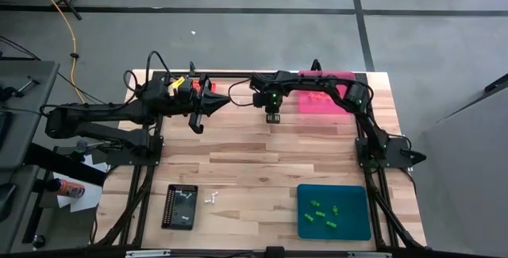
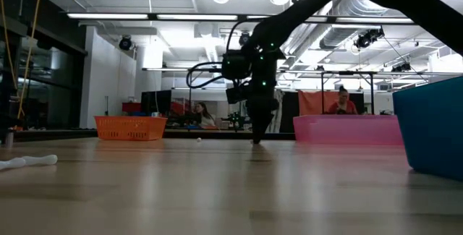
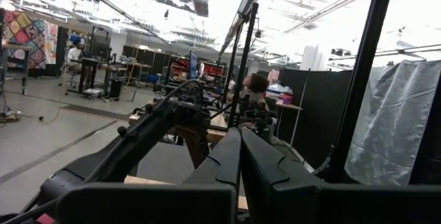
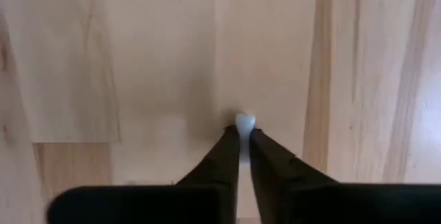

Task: Sort Halloween decoration
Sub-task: Put the white bone toy into the black bin

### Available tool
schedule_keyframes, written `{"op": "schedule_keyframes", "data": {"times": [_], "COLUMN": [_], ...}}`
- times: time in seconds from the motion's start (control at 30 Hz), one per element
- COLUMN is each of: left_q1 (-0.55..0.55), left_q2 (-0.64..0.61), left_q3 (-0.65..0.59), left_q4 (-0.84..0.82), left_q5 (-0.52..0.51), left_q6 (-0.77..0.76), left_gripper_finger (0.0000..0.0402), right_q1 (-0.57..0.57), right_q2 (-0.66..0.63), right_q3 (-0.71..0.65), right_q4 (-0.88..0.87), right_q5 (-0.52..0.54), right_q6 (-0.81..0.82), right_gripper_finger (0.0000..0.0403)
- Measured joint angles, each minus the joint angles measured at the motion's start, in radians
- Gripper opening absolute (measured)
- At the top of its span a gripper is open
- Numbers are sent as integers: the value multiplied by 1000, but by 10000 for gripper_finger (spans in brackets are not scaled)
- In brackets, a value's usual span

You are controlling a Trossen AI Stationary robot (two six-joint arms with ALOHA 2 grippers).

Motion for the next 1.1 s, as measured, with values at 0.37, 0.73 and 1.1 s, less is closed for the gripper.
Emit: {"op": "schedule_keyframes", "data": {"times": [0.37, 0.73, 1.1], "left_q1": [0, 0, 0], "left_q2": [0, 0, 0], "left_q3": [0, 0, 1], "left_q4": [0, -2, -28], "left_q5": [0, 0, 0], "left_q6": [0, 0, 4], "left_gripper_finger": [0, 0, 0], "right_q1": [11, 20, 130], "right_q2": [2, -8, -191], "right_q3": [-1, -10, -337], "right_q4": [-23, -93, 92], "right_q5": [-25, -292, -358], "right_q6": [24, 154, 231], "right_gripper_finger": [5, 2, 0]}}
